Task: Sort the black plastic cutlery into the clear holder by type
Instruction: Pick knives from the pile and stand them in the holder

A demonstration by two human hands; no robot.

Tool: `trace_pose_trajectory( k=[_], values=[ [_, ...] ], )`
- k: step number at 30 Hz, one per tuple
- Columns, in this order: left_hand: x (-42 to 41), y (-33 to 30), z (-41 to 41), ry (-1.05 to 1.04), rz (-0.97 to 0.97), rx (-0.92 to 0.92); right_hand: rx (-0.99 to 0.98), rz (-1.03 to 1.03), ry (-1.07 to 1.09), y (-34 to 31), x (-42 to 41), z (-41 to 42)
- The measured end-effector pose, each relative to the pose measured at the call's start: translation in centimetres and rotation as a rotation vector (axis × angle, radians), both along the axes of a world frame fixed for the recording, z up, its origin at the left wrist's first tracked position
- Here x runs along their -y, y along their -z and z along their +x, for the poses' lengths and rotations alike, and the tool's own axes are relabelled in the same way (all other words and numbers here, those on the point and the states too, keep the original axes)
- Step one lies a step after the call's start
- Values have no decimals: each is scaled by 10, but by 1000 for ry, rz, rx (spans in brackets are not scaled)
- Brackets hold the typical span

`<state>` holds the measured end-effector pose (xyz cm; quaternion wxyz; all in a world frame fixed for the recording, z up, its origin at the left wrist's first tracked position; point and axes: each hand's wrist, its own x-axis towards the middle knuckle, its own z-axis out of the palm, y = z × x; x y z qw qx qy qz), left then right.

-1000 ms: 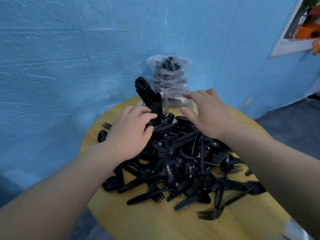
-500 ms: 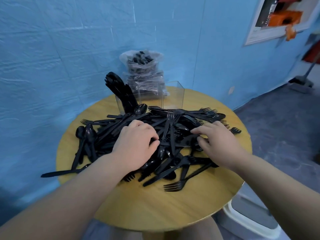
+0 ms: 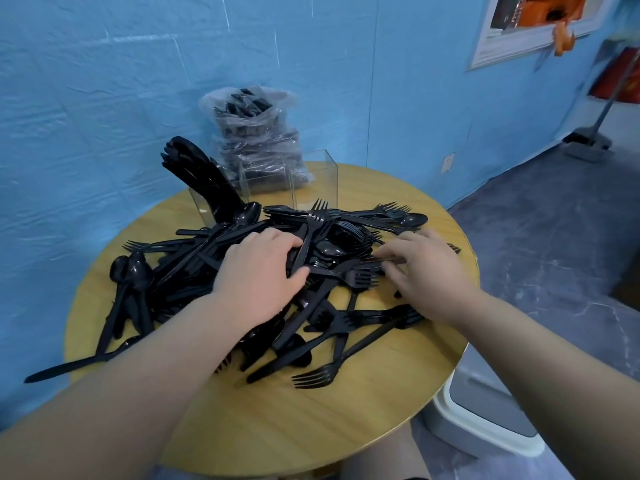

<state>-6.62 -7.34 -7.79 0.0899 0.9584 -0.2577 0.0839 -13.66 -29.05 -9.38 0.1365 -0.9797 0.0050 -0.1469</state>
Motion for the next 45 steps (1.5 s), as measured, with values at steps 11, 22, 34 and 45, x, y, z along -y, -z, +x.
trace_pose_trajectory(
  k=[11, 22, 34, 45],
  values=[
    [-11, -2, -26, 165, 25, 85, -63, -113, -183, 1, -19, 14],
    [-5, 1, -37, 92, 158, 42, 0, -66, -121, -3, -19, -1],
    [-9, -20, -26, -60, -55, 118, 24, -8, -112, -3, -22, -19],
    [-39, -26, -26, -81, -148, 121, 26, -65, -70, -12, -46, -7]
  ],
)
